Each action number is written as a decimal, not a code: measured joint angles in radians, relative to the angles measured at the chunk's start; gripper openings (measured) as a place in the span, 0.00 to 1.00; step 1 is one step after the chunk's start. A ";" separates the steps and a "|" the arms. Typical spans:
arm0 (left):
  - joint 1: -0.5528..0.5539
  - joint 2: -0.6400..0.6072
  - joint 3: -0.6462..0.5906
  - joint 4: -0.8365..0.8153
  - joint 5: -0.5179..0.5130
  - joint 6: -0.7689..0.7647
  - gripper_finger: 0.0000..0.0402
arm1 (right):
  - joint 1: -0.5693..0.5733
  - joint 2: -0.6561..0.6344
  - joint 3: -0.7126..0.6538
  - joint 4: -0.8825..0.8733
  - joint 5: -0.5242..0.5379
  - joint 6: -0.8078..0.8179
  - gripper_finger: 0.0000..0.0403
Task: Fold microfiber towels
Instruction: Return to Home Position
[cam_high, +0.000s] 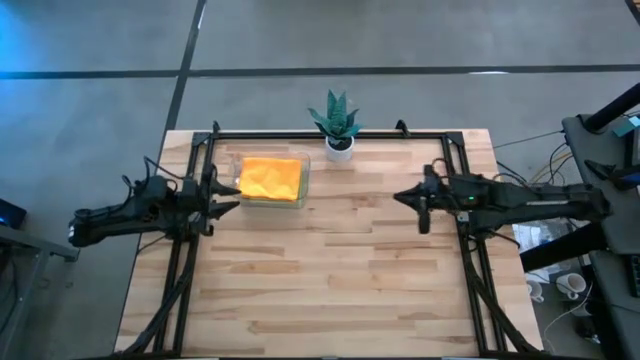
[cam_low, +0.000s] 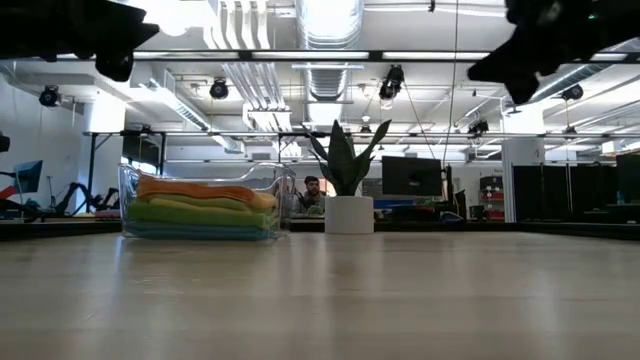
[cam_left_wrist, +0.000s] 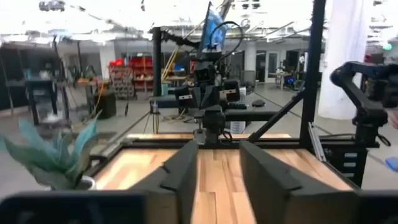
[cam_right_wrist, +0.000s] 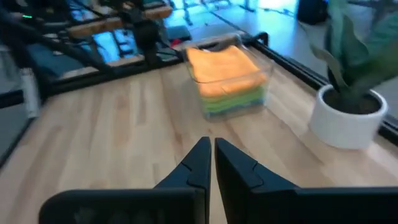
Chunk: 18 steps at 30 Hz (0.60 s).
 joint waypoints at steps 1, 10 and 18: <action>0.000 -0.008 -0.004 0.002 0.009 0.018 0.23 | 0.001 -0.042 -0.006 -0.024 -0.015 -0.013 0.04; 0.000 -0.102 -0.181 0.148 0.038 -0.009 0.03 | 0.001 -0.435 -0.248 0.155 -0.061 -0.196 0.04; -0.002 -0.094 -0.244 0.251 0.069 -0.037 0.01 | 0.002 -0.500 -0.422 0.218 -0.219 -0.041 0.04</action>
